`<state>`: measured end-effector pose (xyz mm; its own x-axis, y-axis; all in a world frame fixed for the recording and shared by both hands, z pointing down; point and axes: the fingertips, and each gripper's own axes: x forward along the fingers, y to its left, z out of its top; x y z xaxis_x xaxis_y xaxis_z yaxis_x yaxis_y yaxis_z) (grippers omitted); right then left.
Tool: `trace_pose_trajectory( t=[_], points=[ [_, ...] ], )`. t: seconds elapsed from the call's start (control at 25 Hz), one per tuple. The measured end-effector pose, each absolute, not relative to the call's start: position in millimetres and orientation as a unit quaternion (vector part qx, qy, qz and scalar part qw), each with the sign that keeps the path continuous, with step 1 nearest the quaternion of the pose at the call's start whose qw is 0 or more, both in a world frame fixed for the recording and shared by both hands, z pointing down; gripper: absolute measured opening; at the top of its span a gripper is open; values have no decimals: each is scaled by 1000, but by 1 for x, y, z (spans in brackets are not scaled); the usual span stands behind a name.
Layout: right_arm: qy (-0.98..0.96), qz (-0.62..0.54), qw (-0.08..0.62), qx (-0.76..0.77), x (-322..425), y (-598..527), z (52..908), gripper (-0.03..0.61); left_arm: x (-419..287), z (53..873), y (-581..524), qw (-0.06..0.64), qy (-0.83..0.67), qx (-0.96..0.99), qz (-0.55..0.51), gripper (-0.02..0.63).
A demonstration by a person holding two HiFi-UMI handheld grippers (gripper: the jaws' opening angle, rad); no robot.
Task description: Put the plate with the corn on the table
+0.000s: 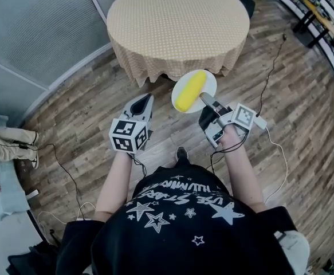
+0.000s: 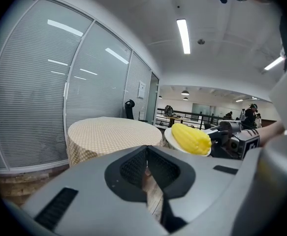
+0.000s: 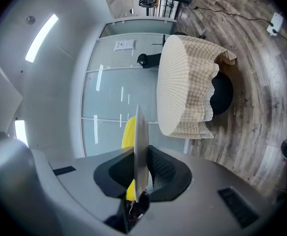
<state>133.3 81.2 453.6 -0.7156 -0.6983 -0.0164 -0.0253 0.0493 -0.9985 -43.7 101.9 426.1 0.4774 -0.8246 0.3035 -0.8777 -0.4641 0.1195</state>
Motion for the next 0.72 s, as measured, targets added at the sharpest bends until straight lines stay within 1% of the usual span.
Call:
trace_pose_trajectory(
  t=[0.36, 0.72],
  points=[
    [667, -645, 260, -267, 167, 44, 464, 55, 4, 433, 53, 139, -491, 853, 109, 8],
    [670, -648, 255, -256, 174, 24, 470, 55, 16, 433, 31, 139, -496, 851, 98, 9]
  ],
)
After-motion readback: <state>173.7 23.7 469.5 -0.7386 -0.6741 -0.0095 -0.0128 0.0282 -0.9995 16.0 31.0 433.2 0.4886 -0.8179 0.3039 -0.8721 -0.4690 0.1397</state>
